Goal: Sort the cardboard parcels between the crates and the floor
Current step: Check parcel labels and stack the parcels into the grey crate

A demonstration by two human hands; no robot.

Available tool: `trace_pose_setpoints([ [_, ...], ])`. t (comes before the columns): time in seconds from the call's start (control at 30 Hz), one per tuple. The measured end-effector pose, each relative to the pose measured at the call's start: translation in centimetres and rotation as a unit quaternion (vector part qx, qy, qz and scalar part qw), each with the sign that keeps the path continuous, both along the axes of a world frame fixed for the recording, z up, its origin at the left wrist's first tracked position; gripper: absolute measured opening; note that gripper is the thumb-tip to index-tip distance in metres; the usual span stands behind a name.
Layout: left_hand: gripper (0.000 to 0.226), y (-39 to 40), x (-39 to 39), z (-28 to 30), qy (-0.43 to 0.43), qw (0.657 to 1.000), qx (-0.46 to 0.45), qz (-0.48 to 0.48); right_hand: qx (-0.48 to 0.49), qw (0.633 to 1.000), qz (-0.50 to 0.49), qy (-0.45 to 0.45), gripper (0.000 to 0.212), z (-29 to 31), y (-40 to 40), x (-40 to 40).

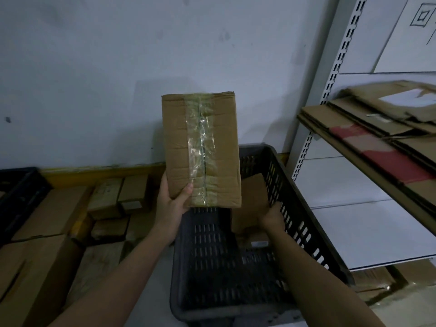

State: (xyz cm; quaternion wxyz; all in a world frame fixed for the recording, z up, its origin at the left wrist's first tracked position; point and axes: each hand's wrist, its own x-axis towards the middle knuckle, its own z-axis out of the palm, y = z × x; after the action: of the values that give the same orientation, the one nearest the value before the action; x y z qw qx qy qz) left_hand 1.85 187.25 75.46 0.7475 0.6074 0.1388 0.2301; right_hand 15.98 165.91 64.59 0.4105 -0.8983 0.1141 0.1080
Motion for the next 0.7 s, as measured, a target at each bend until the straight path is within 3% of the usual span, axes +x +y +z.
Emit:
trace_pose_setpoints([
  [0.2, 0.050, -0.5, -2.0, 2.5, -0.011, 0.999, -0.030, 0.039, 0.115, 0.986, -0.027, -0.115, 0.041, 4.8, -1.2, -2.1],
  [0.4, 0.051, -1.2, -4.9, 4.7, -0.021, 0.997, -0.033, 0.067, 0.243, 0.953, -0.022, -0.181, 0.045, 9.2, -1.3, -4.5],
  [0.6, 0.046, 0.3, -8.6, 6.7, -0.037, 0.995, -0.003, 0.094, 0.271, 0.936, -0.033, -0.221, 0.041, 11.7, -1.2, -7.5],
  [0.7, 0.057, 2.0, -10.6, 7.3, -0.035, 0.994, 0.025, 0.099, 0.285, 0.931, -0.027, -0.228, 0.041, 12.9, -0.4, -8.9],
])
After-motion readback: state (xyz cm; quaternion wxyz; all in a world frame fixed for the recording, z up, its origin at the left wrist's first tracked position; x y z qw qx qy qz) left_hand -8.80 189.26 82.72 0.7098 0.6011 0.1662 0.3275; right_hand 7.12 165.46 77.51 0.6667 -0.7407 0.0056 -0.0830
